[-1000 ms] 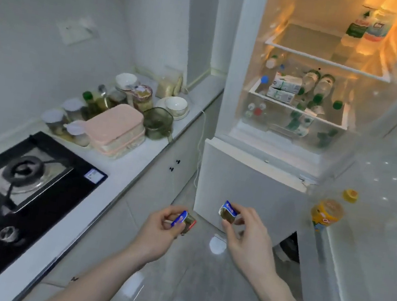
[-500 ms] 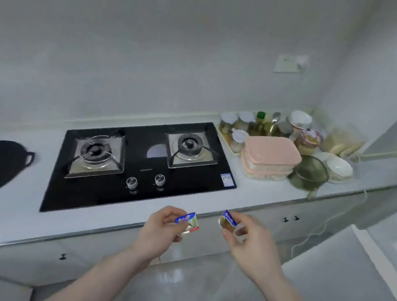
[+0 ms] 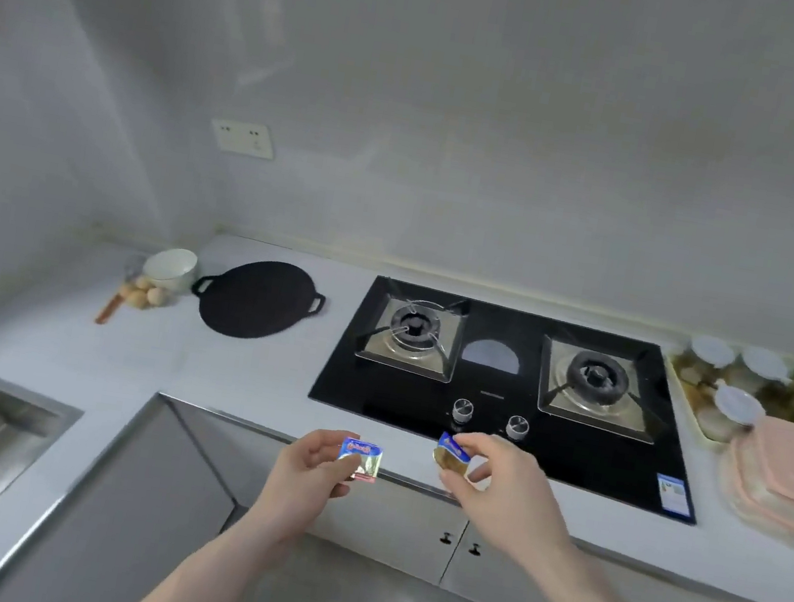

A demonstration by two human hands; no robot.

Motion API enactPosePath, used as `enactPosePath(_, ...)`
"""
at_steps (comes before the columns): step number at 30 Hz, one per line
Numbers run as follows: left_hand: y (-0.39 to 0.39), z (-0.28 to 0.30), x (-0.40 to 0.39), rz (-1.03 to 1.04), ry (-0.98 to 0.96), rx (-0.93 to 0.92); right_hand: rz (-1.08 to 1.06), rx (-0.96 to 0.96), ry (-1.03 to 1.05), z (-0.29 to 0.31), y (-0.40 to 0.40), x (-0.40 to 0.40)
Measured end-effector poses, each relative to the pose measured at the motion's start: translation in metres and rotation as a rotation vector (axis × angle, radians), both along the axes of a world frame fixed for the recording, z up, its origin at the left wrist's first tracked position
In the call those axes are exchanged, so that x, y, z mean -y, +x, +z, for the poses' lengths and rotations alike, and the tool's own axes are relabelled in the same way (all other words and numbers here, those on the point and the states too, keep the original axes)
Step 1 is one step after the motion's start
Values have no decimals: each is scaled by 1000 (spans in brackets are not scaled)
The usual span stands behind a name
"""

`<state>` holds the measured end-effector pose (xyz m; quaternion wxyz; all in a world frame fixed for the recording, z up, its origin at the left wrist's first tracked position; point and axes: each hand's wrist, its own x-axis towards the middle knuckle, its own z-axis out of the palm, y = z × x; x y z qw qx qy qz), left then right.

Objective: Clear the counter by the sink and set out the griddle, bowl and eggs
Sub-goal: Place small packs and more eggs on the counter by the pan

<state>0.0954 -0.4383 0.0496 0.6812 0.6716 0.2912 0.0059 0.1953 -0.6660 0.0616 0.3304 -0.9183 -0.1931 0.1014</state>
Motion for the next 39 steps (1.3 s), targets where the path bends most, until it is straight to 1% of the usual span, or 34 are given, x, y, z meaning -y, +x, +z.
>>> enactPosePath(6,-22,2,-100,106,-14,45,115,14,-9,9,2,-105)
enactPosePath(11,-38,2,-178,214,4,82,210,-1,-8,3,-6,-200)
enactPosePath(15,-52,-1,-230,257,6,88,281,-16,-29,-3,-13,-259)
enactPosePath(19,-51,-6,-266,286,27,82,316,-34,-50,-4,-4,-298)
enactPosePath(25,-35,-14,-300,320,-24,72,346,-79,-62,-17,30,-342)
enactPosePath(31,9,-26,-342,391,-15,34,363,-122,-71,-38,77,-379)
enactPosePath(39,68,-48,-395,435,-30,-30,369,-173,-80,-57,140,-422)
